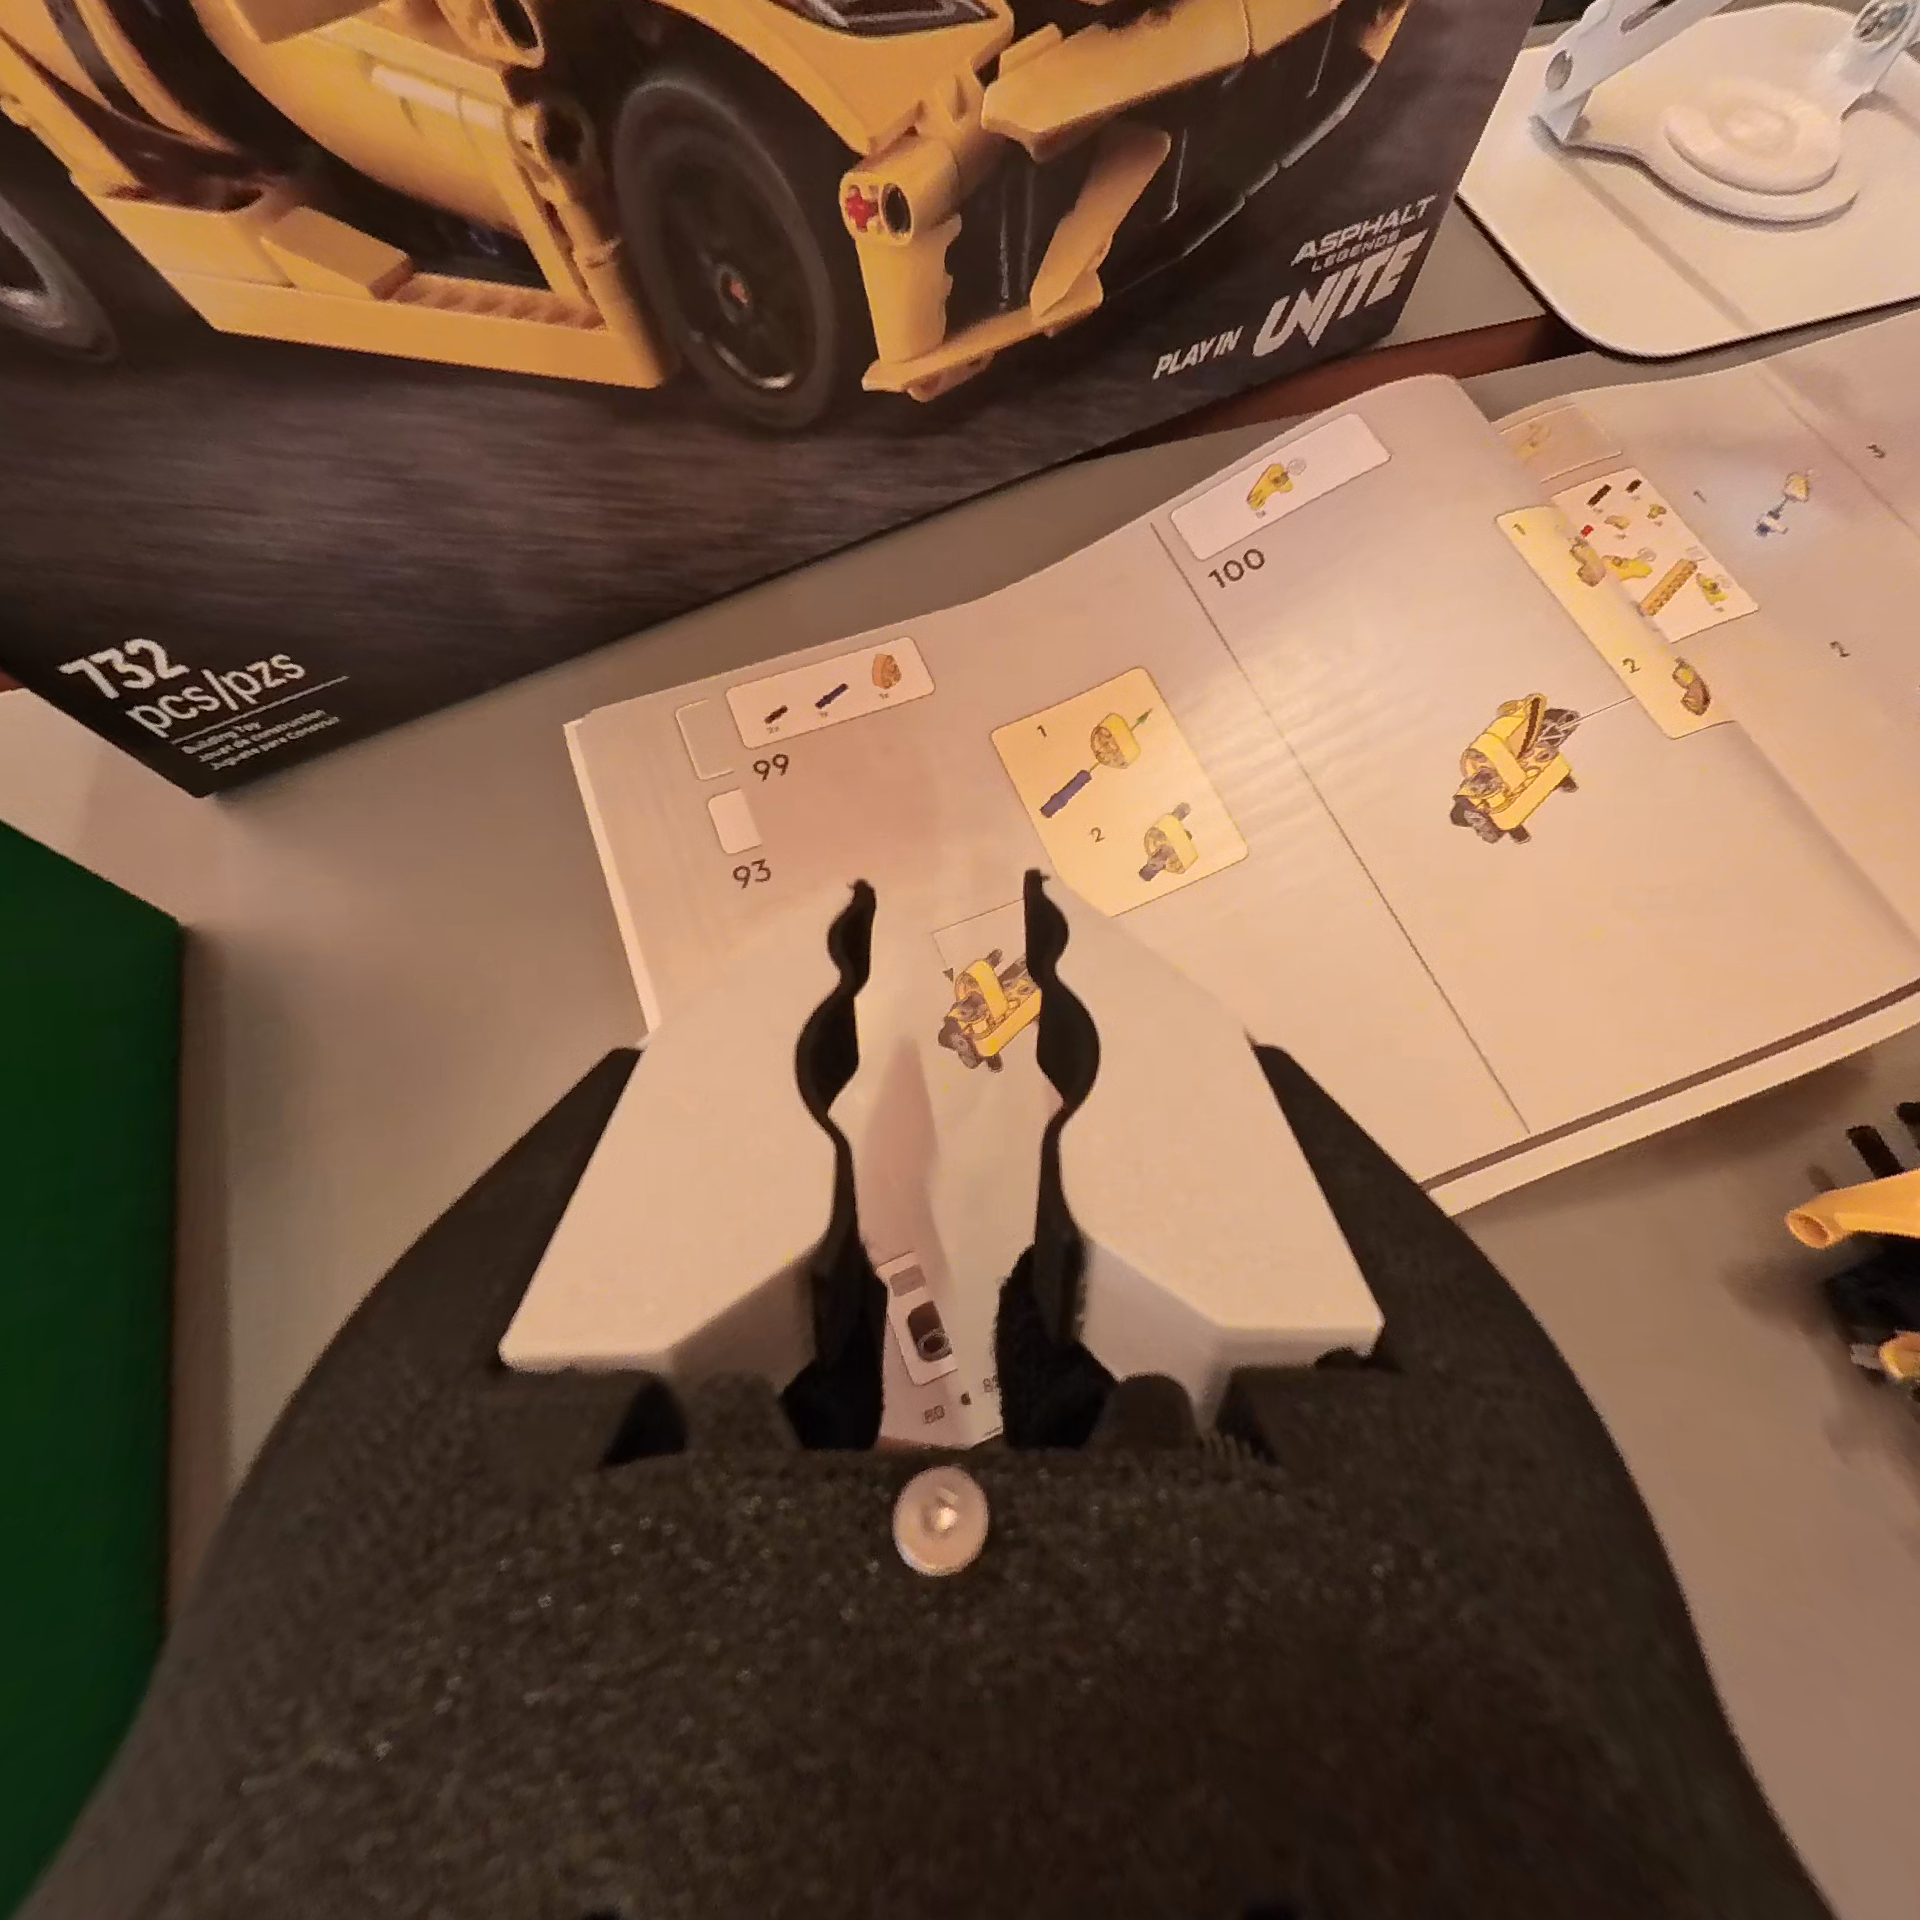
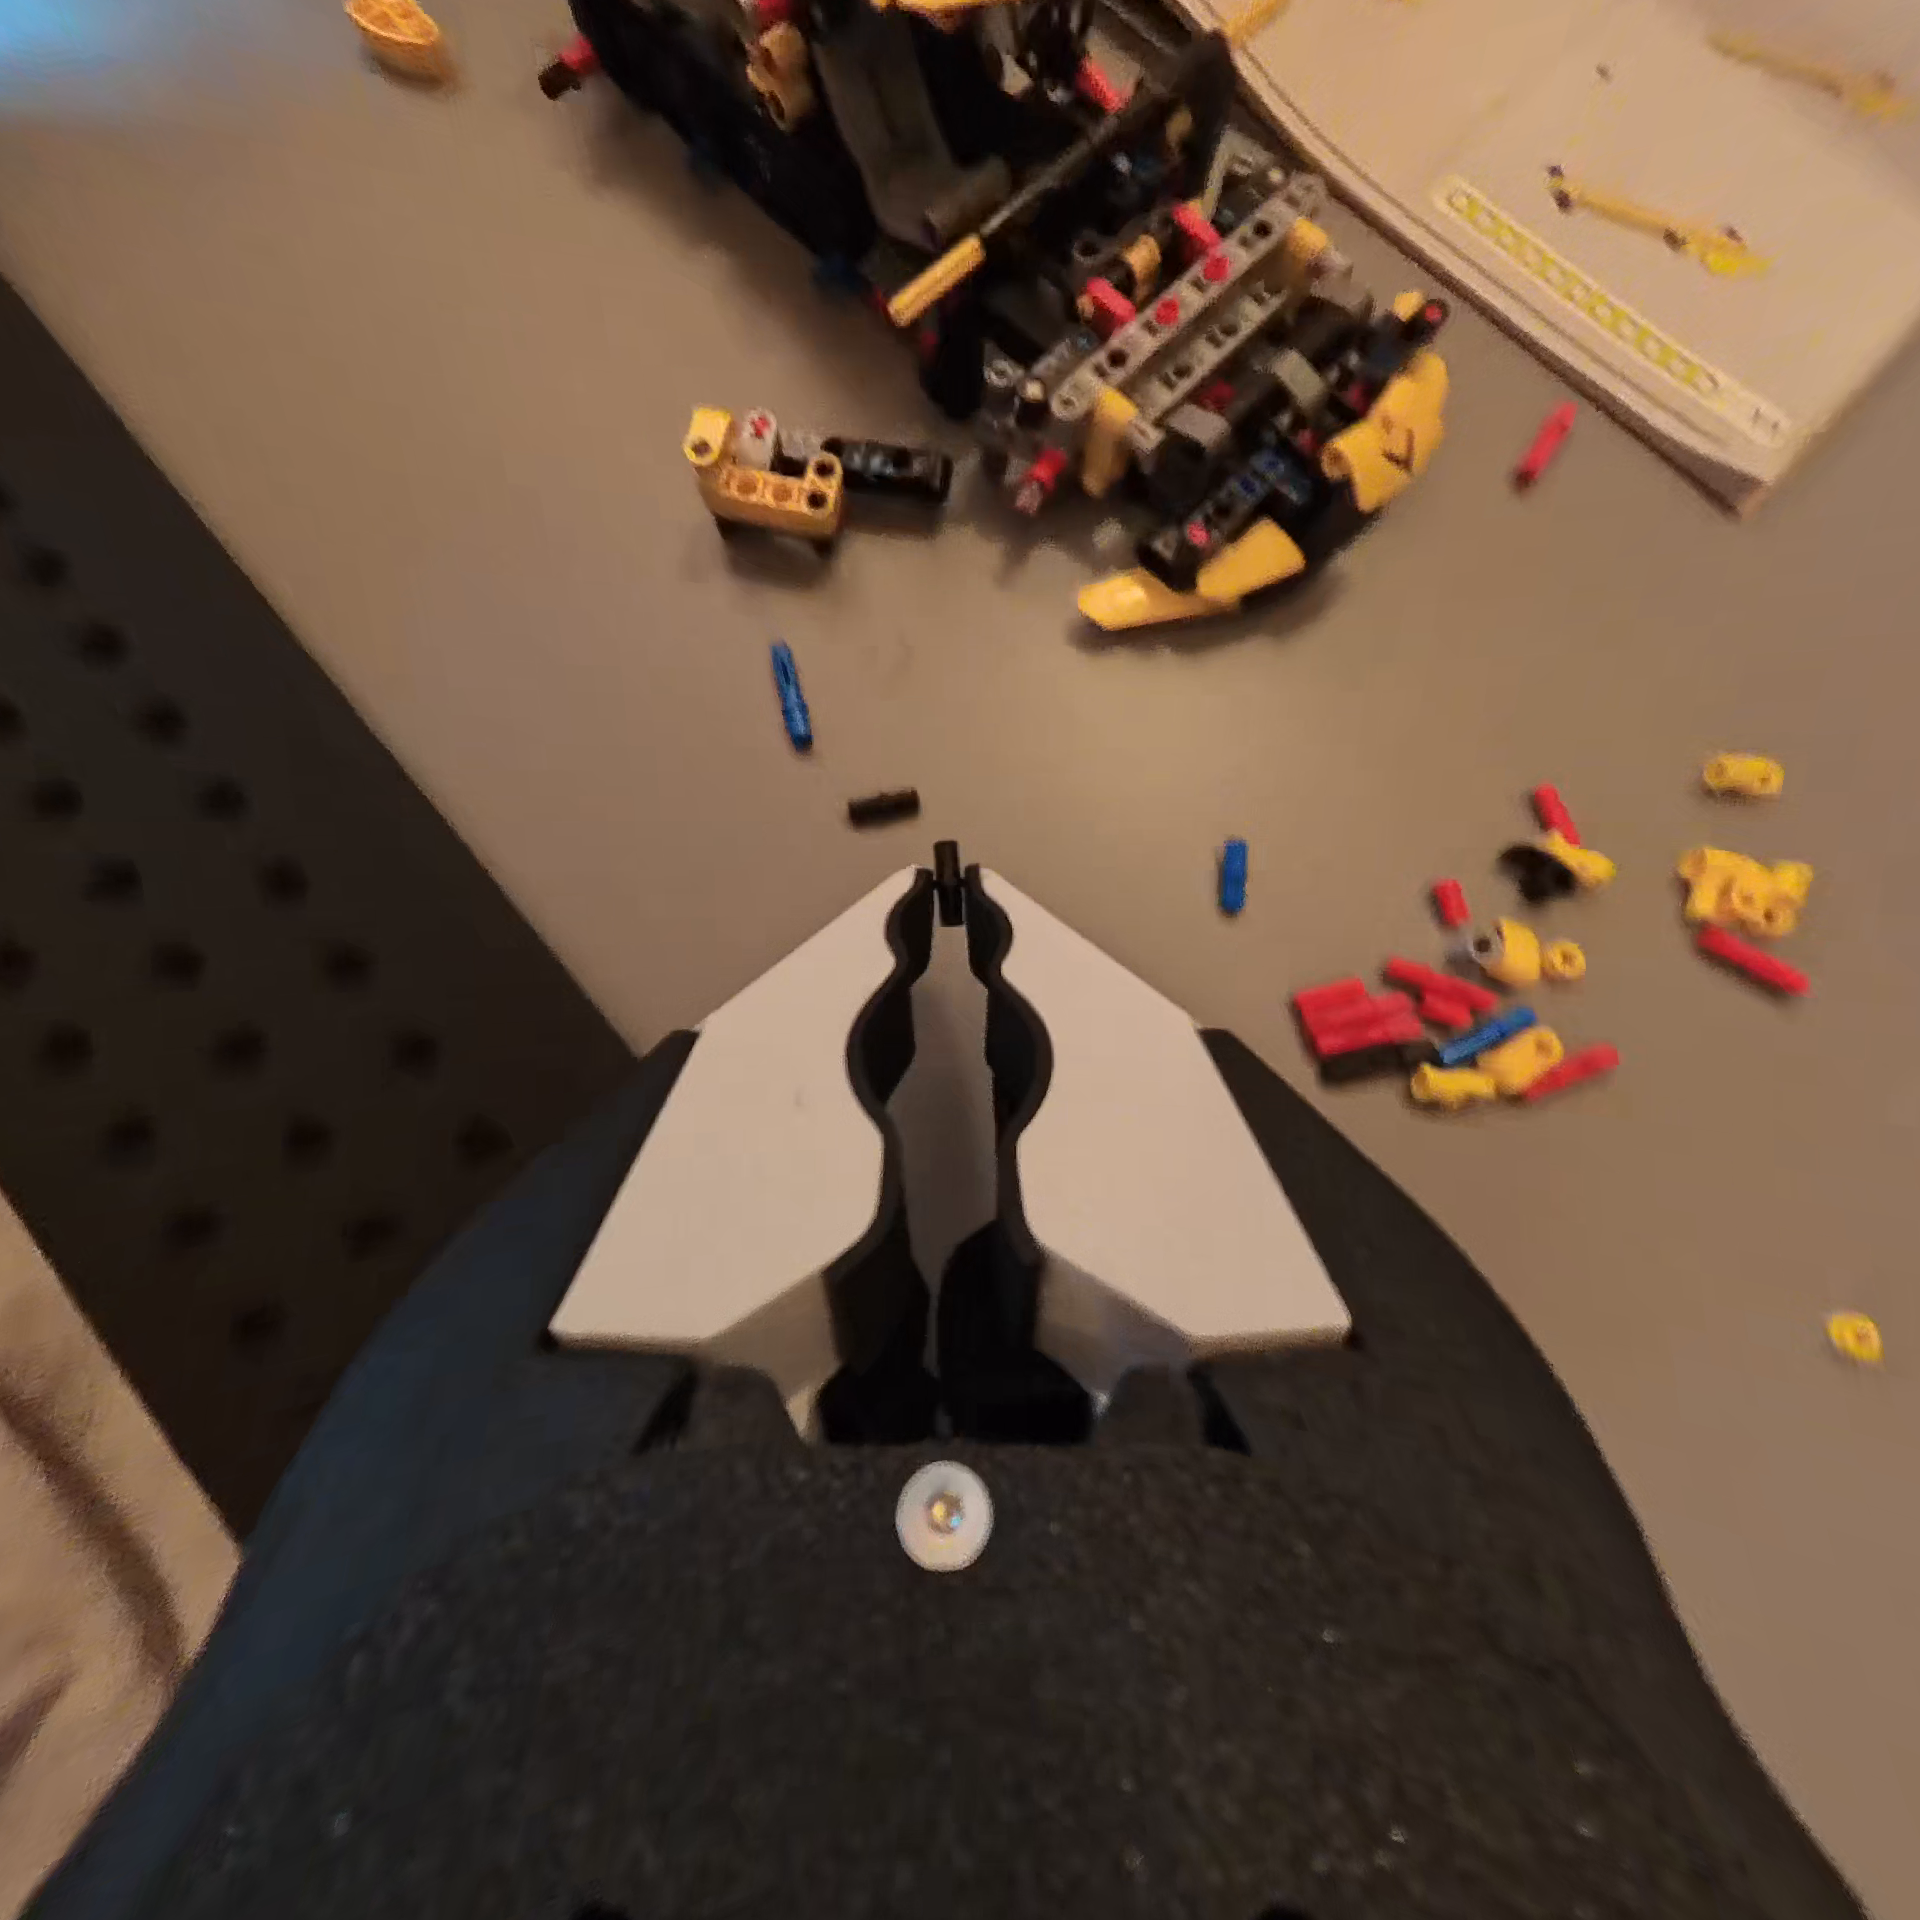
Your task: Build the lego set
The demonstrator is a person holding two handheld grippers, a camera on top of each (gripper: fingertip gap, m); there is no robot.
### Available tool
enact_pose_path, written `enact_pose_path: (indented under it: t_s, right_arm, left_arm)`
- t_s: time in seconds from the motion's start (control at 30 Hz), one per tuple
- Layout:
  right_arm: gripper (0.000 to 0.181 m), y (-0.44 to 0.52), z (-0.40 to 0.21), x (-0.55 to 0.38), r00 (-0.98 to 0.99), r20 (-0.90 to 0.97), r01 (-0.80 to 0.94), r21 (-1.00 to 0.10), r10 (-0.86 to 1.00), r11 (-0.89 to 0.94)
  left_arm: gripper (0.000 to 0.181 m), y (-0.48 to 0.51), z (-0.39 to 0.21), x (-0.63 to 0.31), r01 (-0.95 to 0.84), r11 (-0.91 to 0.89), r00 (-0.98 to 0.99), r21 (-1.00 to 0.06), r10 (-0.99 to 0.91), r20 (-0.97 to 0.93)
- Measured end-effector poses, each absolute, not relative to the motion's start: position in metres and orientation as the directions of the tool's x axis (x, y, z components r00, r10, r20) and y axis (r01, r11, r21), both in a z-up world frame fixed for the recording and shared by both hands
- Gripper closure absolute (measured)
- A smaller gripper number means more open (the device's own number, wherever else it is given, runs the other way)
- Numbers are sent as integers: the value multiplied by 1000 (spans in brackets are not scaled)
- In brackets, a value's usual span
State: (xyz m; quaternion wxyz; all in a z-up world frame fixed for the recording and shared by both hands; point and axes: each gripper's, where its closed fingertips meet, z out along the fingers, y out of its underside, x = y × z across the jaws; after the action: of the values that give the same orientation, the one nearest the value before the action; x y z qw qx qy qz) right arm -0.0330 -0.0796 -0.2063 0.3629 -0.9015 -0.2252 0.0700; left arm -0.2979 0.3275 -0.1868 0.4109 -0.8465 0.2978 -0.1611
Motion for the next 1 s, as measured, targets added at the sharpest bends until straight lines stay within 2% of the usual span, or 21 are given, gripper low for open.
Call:
enact_pose_path:
  t_s: [0.23, 0.33, 0.83, 1.0]
  right_arm:
    - [177, -63, -223, -29, 927, 66, 313, -676, 369, -667]
    - [177, -66, -226, -18, 935, 146, 337, -654, 324, -677]
    - [176, -46, -233, -21, 950, 64, 274, -642, 305, -716]
    - [159, -45, -227, -22, 958, 2, 217, -666, 288, -714]
  left_arm:
    - [152, 331, -189, -306, -368, -494, 782, -788, -623, 25]
    - [152, 331, -191, -308, -367, -503, 786, -783, -618, 28]
    - [152, 333, -193, -316, -396, -500, 795, -770, -606, -16]
    - [152, 332, -191, -314, -390, -497, 792, -775, -610, -7]
